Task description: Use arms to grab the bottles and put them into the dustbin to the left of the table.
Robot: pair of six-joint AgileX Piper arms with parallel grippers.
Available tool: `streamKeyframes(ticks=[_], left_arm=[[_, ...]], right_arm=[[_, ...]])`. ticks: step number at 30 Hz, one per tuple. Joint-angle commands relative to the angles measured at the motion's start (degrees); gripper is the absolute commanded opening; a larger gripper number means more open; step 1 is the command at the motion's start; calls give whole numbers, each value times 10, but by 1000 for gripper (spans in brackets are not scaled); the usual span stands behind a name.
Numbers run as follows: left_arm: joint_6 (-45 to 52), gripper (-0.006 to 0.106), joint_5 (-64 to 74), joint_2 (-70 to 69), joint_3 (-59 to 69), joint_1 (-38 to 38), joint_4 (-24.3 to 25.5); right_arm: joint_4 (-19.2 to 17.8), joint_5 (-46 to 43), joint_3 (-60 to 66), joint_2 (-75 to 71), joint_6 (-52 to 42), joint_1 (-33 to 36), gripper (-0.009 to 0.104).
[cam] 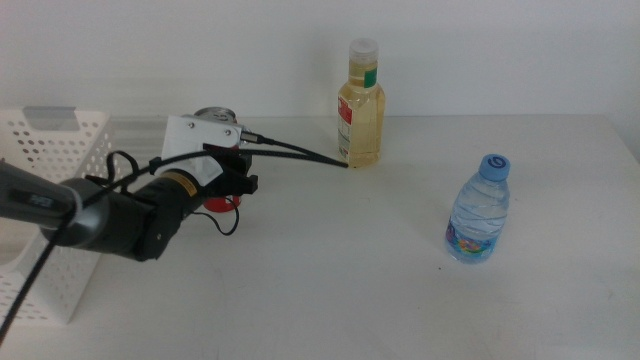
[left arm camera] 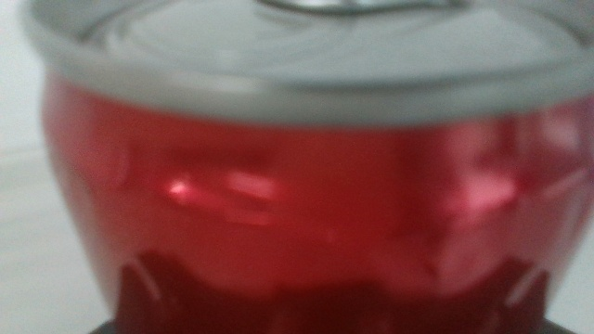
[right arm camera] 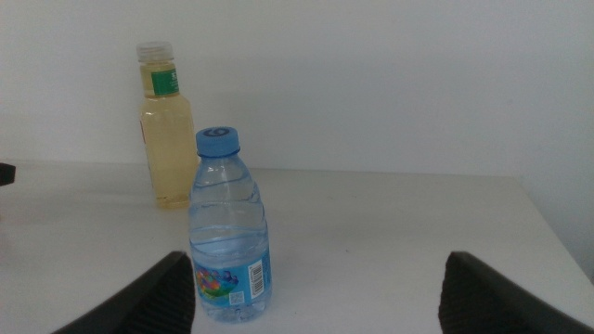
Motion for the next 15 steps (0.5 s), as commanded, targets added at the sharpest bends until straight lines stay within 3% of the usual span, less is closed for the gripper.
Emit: streamKeyframes(ticks=[1, 15], left_arm=[[-7, -5, -34, -61, -14, -1, -2], [-10, -5, -8, -217, 102, -2, -1]], right_arm=[[-3, -43, -4, -15, -7, -3, 75], [-3, -43, -4, -15, -7, -3, 75]])
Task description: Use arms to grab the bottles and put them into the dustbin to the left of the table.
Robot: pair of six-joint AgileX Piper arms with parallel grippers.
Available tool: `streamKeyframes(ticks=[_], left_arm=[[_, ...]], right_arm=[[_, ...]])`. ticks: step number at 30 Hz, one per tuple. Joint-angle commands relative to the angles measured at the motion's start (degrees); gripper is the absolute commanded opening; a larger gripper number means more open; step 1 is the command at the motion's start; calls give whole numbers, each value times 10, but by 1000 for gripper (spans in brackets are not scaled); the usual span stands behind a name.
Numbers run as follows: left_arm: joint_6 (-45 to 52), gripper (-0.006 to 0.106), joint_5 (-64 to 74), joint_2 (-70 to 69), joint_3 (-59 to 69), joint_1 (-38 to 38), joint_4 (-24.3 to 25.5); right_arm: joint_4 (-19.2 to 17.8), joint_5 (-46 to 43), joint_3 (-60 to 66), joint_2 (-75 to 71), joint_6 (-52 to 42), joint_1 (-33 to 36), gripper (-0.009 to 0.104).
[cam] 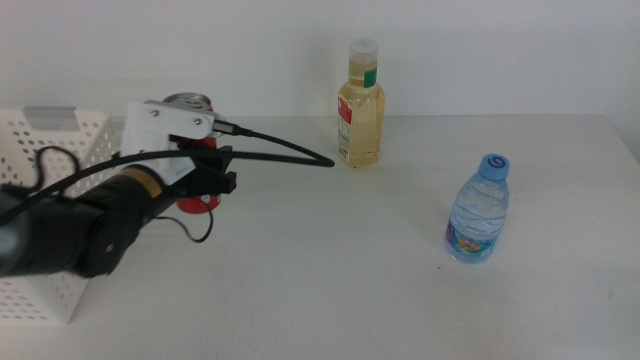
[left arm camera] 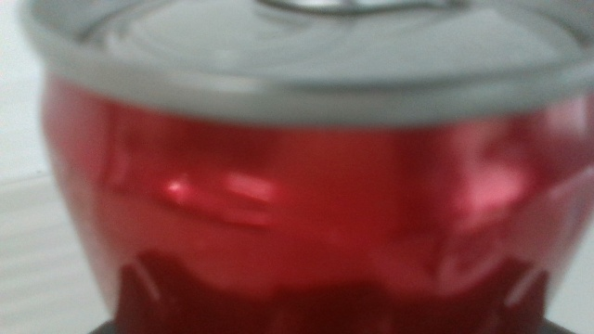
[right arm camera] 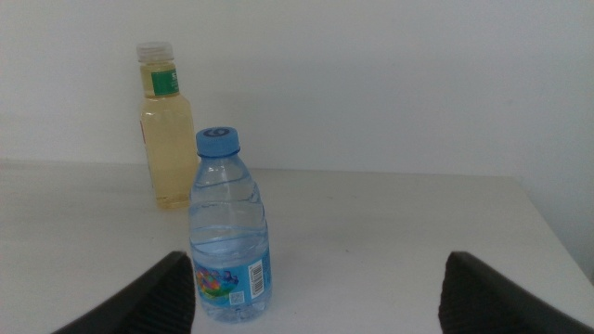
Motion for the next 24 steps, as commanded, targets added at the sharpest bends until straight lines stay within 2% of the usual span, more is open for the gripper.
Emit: streamKeyframes(ticks=[1, 11, 24], left_arm=[[-15, -5, -63, -61, 6, -2, -4], [-43, -5, 114, -187, 18, -2, -4], [-44, -5, 254, -305, -2, -1, -7]], right_arm=[[-3, -43, -4, -15, -7, -3, 75], [-3, -43, -4, -15, -7, -3, 75], [-3, -43, -4, -15, -7, -3, 75]])
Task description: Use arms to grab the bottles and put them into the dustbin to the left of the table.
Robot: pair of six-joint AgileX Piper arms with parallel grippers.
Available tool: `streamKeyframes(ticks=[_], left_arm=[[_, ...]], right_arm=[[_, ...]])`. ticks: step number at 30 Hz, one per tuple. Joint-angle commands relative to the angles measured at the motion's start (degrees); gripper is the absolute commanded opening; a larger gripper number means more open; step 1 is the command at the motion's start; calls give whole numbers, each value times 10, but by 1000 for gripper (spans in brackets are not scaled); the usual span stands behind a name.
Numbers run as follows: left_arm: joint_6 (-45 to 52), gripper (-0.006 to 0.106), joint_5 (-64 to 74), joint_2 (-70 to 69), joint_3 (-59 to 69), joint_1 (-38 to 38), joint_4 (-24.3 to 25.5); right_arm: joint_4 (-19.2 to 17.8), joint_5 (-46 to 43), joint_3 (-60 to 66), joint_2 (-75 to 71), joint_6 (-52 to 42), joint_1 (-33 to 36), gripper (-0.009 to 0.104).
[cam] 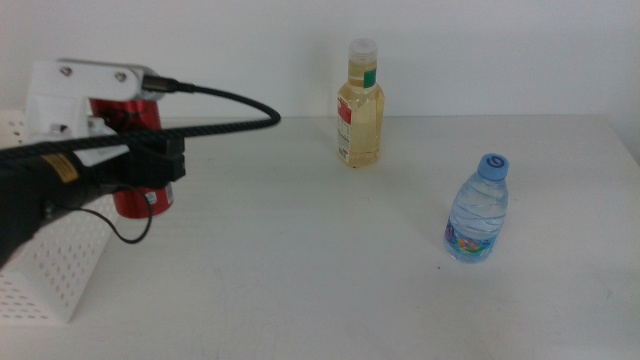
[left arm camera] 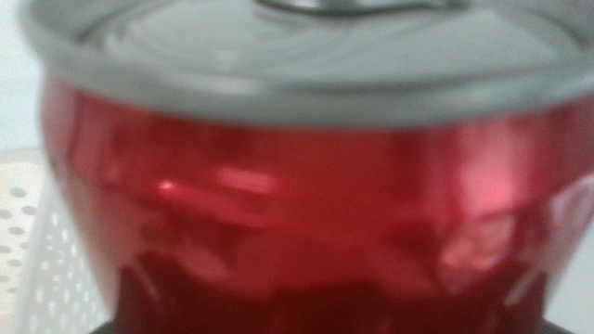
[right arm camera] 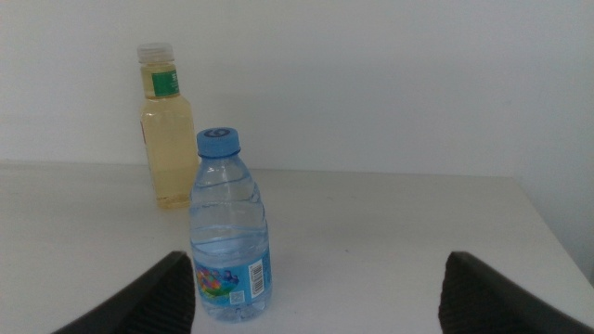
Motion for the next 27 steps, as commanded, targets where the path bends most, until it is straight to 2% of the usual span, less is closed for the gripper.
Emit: streamKeyframes(ticks=[1, 18, 27], left_arm=[[-5, -5, -33, -34, -37, -1, -7], [49, -5, 344, -39, -216, 3, -11], [55, -5, 499, 20, -318, 91, -17]], right_arm=[[-3, -43, -4, -15, -7, -3, 75], [-3, -43, -4, -15, -7, -3, 75], [-3, -43, -4, -15, -7, -3, 75]])
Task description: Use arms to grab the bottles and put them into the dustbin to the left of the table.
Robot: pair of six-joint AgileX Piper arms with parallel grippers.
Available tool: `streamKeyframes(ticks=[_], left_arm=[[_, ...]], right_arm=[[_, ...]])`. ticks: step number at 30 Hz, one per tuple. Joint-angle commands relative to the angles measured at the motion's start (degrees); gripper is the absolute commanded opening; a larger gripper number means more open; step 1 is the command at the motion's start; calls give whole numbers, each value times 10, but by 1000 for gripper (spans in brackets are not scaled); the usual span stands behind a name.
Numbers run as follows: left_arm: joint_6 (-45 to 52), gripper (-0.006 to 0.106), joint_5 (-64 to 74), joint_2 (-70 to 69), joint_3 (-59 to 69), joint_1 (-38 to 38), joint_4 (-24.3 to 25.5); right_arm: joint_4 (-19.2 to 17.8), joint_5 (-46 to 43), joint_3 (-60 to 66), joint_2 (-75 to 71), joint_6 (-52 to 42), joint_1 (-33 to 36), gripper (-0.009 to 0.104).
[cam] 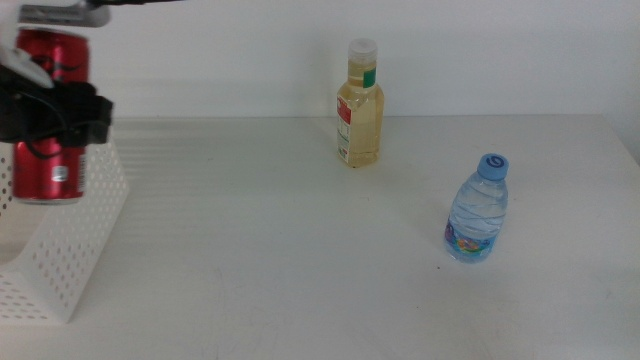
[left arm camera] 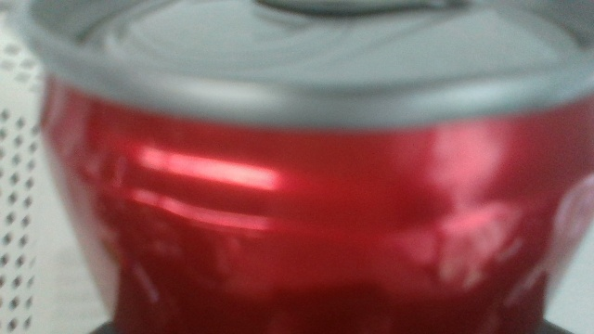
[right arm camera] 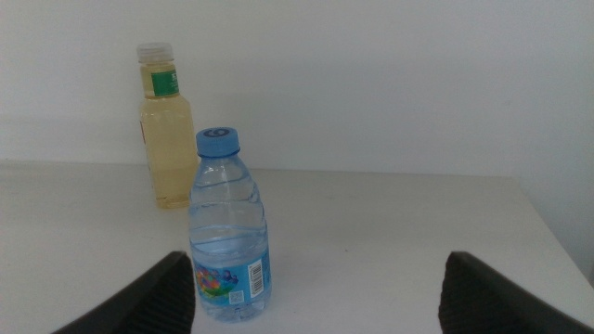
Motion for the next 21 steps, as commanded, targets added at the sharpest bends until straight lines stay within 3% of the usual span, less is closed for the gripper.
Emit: streamKeyframes(ticks=[1, 7, 15, 21], left_arm=[[7, -5, -14, -2, -37, 20, 0], [43, -5, 26, 27, -60, 72, -20], [133, -5, 129, 91, -137, 140, -92], [148, -5, 172, 136, -185, 193, -127]], right_arm=[[-3, -43, -4, -15, -7, -3, 75], [-3, -43, -4, -15, -7, -3, 75], [-3, -43, -4, -15, -7, -3, 75], [-3, -43, -4, -15, -7, -3, 75]])
